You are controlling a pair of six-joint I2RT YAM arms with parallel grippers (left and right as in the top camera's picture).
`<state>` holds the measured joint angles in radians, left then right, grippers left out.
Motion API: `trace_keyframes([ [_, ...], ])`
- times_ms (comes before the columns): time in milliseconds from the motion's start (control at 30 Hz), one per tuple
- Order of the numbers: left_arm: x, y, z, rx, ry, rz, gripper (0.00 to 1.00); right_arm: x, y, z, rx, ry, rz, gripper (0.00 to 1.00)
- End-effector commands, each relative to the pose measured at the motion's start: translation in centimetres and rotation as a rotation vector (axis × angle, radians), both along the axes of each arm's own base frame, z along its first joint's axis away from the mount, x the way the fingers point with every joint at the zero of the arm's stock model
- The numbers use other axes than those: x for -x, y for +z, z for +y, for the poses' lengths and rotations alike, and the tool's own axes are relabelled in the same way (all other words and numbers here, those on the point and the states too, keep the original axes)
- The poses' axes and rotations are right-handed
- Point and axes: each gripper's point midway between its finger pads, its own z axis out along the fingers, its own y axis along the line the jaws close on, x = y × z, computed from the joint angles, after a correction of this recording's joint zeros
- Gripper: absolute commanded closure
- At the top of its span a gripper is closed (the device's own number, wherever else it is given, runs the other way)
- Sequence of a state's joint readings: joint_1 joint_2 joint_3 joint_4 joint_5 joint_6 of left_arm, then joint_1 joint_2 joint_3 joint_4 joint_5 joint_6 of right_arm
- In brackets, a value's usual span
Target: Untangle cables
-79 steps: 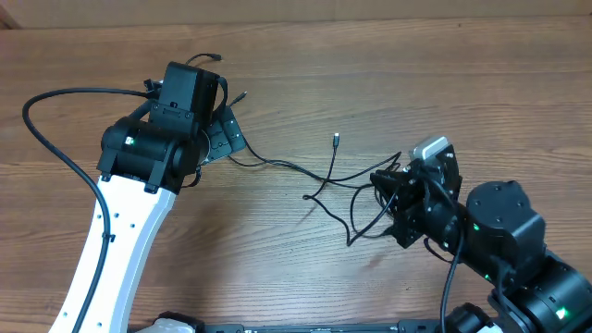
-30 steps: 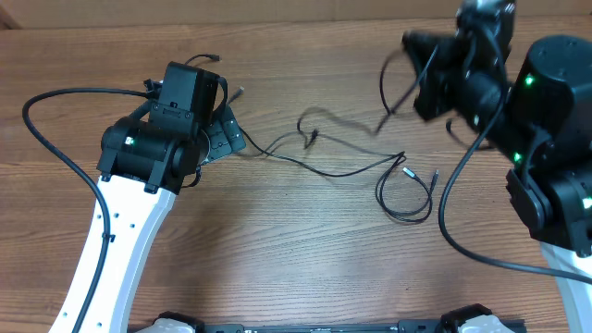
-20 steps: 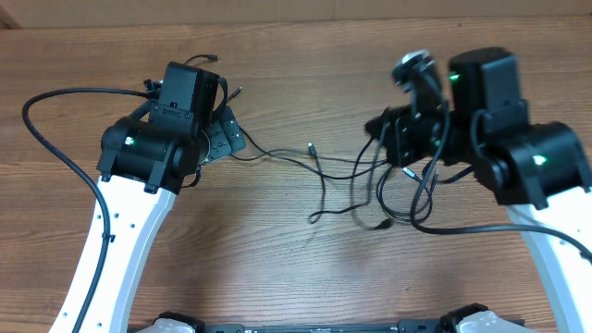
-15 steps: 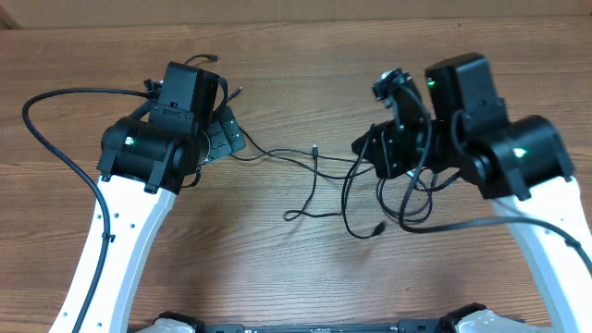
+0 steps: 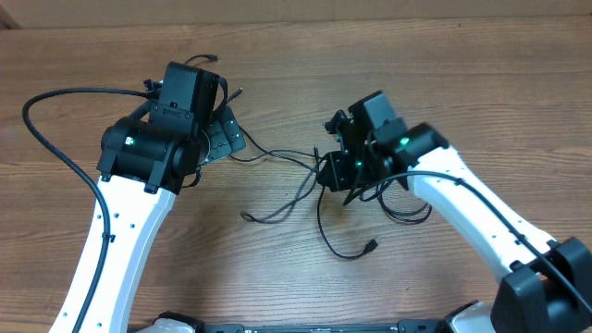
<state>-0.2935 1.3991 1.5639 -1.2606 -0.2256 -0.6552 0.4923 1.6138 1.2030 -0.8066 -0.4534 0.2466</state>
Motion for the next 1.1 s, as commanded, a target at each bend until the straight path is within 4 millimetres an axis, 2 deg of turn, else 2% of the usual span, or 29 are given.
trace_keyframes([
  [0,0.0,0.7,0.5,-0.011,0.011,-0.025,0.00,-0.9,-2.6,-0.6,0.053,-0.152,0.025,0.95],
  [133,0.0,0.7,0.5,-0.010,0.011,-0.025,0.01,-1.7,-5.1,-0.3,0.137,-0.157,-0.036,0.95],
  [233,0.0,0.7,0.5,-0.011,0.011,-0.025,0.01,-1.5,-7.1,0.2,0.220,-0.163,-0.048,0.95],
  [400,0.0,0.7,0.5,-0.011,0.011,-0.025,0.00,-1.6,-10.3,-0.8,0.350,-0.377,-0.005,0.92],
  [467,0.0,0.7,0.5,-0.011,0.011,-0.025,0.01,-2.0,-10.7,-0.8,0.354,-0.440,-0.007,0.89],
  [533,0.0,0.7,0.5,-0.011,0.011,-0.025,0.00,-2.7,-10.7,-0.7,0.341,-0.490,-0.020,0.81],
  [733,0.0,0.7,0.5,-0.011,0.011,-0.025,0.01,-4.7,-10.6,0.2,0.287,-0.544,-0.079,0.76],
  [833,0.0,0.7,0.5,-0.011,0.011,-0.025,0.01,-4.4,-11.2,0.3,0.299,-0.538,-0.072,0.76],
  [967,0.0,0.7,0.5,-0.010,0.011,-0.025,0.01,-3.0,-12.2,-0.1,0.343,-0.560,-0.016,0.76],
  [1067,0.0,0.7,0.5,-0.011,0.011,-0.025,0.00,-2.5,-13.0,-0.3,0.375,-0.553,-0.008,0.59],
])
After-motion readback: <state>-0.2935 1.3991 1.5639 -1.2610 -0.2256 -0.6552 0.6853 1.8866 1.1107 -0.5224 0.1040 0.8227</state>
